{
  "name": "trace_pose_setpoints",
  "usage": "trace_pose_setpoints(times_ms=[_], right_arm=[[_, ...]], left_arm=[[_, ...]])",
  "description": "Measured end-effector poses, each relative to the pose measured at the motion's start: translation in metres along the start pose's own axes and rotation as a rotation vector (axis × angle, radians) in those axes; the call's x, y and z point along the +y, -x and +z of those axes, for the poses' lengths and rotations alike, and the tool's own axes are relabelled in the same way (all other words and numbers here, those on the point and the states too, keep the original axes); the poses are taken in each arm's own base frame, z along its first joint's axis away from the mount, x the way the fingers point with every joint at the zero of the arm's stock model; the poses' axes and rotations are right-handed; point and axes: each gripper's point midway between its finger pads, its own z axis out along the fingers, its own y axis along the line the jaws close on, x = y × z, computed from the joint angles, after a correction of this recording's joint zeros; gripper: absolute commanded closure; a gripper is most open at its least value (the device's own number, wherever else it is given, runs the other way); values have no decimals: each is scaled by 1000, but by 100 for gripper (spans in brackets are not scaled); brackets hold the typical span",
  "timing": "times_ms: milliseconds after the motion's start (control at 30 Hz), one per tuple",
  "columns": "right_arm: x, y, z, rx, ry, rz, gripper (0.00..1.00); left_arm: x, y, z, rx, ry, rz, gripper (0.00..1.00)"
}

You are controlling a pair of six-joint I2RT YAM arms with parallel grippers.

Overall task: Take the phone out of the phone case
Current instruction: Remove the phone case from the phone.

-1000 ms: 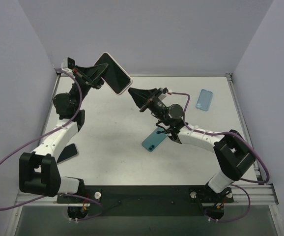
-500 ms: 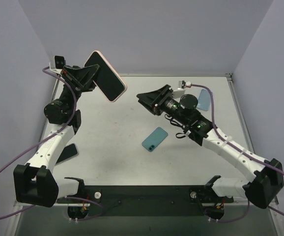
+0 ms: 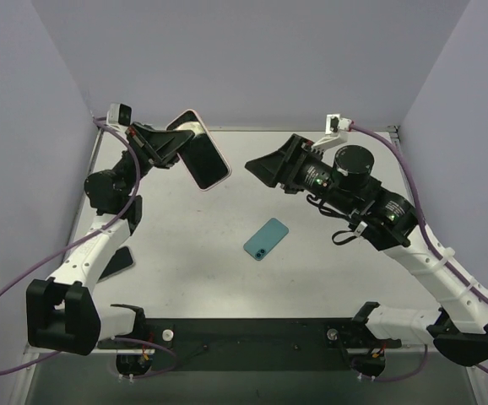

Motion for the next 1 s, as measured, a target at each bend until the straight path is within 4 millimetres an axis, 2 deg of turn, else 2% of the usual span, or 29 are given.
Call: trace_pose_setpoints(times_ms=[133, 300, 600, 667, 867, 1000], right_arm=[[-5, -20, 5, 69, -33, -70, 46], [-14, -38, 8, 125, -67, -116, 46], [-17, -38, 7, 121, -83, -133, 46], [-18, -37, 7, 115, -87, -133, 46], [-20, -38, 8, 116, -97, -130, 46], [-21, -39, 9, 117, -99, -131, 46]], left_arm=[[18, -2, -3, 12, 60, -17, 100], [27, -3, -4, 22, 91, -13, 100], [40, -6, -5, 35, 135, -2, 100], [46, -7, -8, 35, 144, -7, 100], [81, -7, -17, 29, 206, -69, 100], [84, -8, -17, 31, 215, -76, 100]])
